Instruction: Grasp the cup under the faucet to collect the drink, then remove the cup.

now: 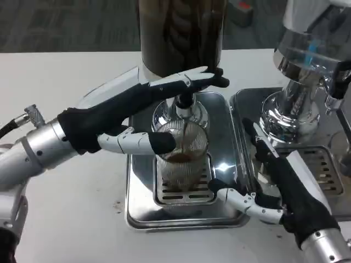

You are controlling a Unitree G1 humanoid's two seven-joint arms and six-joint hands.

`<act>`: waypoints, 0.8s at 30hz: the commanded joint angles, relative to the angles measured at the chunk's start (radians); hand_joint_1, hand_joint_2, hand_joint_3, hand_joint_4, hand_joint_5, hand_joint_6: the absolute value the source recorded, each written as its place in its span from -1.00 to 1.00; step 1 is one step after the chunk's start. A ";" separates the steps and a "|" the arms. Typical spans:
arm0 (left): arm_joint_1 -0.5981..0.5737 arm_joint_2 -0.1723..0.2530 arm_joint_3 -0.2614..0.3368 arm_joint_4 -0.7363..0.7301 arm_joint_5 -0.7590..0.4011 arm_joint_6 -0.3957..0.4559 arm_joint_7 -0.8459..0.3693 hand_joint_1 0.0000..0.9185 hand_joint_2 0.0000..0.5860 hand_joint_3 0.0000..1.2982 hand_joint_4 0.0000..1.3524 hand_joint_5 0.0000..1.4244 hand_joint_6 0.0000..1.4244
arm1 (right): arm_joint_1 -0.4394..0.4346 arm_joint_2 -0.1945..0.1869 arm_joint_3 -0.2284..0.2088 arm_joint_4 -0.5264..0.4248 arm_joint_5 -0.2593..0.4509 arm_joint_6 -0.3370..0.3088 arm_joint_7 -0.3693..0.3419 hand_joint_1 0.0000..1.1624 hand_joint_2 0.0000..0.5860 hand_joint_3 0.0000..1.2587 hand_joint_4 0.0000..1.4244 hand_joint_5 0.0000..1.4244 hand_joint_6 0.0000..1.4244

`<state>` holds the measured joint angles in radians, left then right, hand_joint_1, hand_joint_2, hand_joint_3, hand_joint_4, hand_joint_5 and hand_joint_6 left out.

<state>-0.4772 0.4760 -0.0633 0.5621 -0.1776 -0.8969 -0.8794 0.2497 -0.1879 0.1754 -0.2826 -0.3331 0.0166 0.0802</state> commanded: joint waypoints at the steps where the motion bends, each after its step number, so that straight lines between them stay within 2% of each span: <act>1: -0.007 0.016 -0.021 0.004 0.025 -0.017 -0.018 -1.00 -0.73 -0.73 -0.90 -0.87 -0.81 | -0.026 -0.004 0.009 -0.007 -0.007 0.028 0.015 0.22 -0.35 -1.00 -1.00 -1.00 -0.93; 24: -0.002 0.025 -0.025 0.004 0.021 -0.021 -0.013 -1.00 -0.71 -0.72 -0.89 -0.87 -0.79 | -0.124 0.007 0.028 0.079 0.026 0.042 0.035 0.19 -0.28 -1.00 -1.00 -1.00 -0.93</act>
<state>-0.4804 0.4930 -0.0720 0.5633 -0.1797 -0.9058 -0.8793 0.1369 -0.1814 0.2042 -0.2180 -0.3189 0.0503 0.1062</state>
